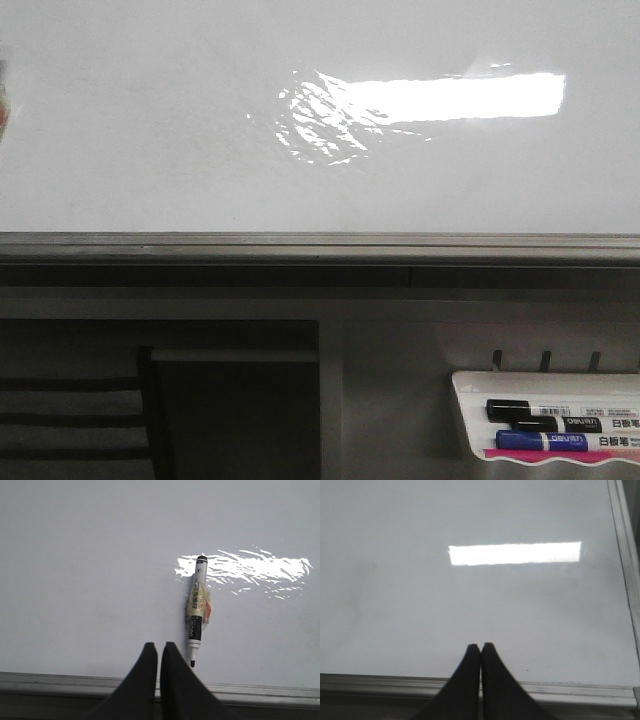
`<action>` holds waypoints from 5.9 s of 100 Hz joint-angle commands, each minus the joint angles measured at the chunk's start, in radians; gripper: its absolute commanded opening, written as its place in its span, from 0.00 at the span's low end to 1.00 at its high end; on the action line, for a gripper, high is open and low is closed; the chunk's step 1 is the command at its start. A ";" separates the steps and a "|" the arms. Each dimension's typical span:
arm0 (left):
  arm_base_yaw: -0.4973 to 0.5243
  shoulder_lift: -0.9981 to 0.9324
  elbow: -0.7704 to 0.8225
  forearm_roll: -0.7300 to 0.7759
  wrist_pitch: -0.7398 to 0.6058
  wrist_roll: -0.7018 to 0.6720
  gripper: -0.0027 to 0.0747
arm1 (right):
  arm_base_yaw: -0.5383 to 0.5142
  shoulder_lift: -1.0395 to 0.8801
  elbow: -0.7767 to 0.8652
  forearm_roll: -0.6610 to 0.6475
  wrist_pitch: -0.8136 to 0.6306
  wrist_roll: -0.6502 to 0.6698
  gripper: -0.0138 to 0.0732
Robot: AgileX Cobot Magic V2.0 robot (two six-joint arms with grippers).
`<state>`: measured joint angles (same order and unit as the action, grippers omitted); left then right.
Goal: Write number 7 on whiteboard
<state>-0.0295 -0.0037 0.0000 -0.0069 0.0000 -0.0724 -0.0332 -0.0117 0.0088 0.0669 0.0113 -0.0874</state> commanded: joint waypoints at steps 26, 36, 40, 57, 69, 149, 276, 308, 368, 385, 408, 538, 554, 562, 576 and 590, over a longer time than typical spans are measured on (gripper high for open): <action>0.004 -0.025 0.034 -0.004 -0.075 -0.011 0.01 | -0.004 -0.005 0.029 0.004 -0.084 -0.002 0.08; 0.004 -0.025 0.034 -0.004 -0.075 -0.011 0.01 | -0.004 -0.005 0.029 0.004 -0.084 -0.002 0.08; 0.004 -0.025 0.034 -0.004 -0.075 -0.011 0.01 | -0.004 -0.005 0.029 0.004 -0.084 -0.002 0.08; 0.004 -0.025 0.034 -0.004 -0.075 -0.011 0.01 | -0.004 -0.005 0.029 0.004 -0.084 -0.002 0.08; 0.004 -0.025 0.034 -0.004 -0.075 -0.011 0.01 | -0.004 -0.005 0.029 0.004 -0.084 -0.002 0.08; 0.004 0.143 -0.338 -0.026 0.130 -0.014 0.01 | -0.003 0.142 -0.316 0.010 0.220 -0.002 0.08; 0.004 0.444 -0.585 -0.050 0.427 0.097 0.01 | -0.003 0.567 -0.569 0.010 0.294 -0.012 0.09; 0.004 0.444 -0.585 -0.007 0.432 0.095 0.33 | -0.003 0.567 -0.569 0.010 0.309 -0.012 0.71; 0.004 0.444 -0.585 -0.048 0.415 0.093 0.81 | -0.003 0.567 -0.569 0.010 0.318 -0.012 0.88; 0.004 0.444 -0.585 -0.054 0.400 0.093 0.81 | -0.003 0.567 -0.569 0.010 0.313 -0.012 0.88; -0.012 0.454 -0.585 -0.054 0.399 0.093 0.81 | -0.003 0.567 -0.569 0.010 0.313 -0.012 0.88; -0.127 1.292 -0.693 -0.006 -0.039 0.096 0.73 | -0.003 0.567 -0.569 0.033 0.315 -0.012 0.88; -0.127 1.292 -0.693 -0.006 -0.041 0.096 0.55 | -0.003 0.567 -0.569 0.033 0.315 -0.012 0.88; -0.127 1.292 -0.693 -0.006 -0.041 0.096 0.47 | -0.003 0.567 -0.569 0.033 0.315 -0.012 0.88; -0.127 1.292 -0.693 -0.006 -0.041 0.096 0.36 | -0.003 0.567 -0.569 0.033 0.315 -0.012 0.88; -0.127 1.292 -0.693 -0.006 -0.041 0.096 0.28 | -0.003 0.567 -0.569 0.033 0.315 -0.012 0.88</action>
<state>-0.1513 1.3070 -0.6602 0.0000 0.0292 0.0277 -0.0332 0.5462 -0.5228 0.0959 0.4009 -0.0892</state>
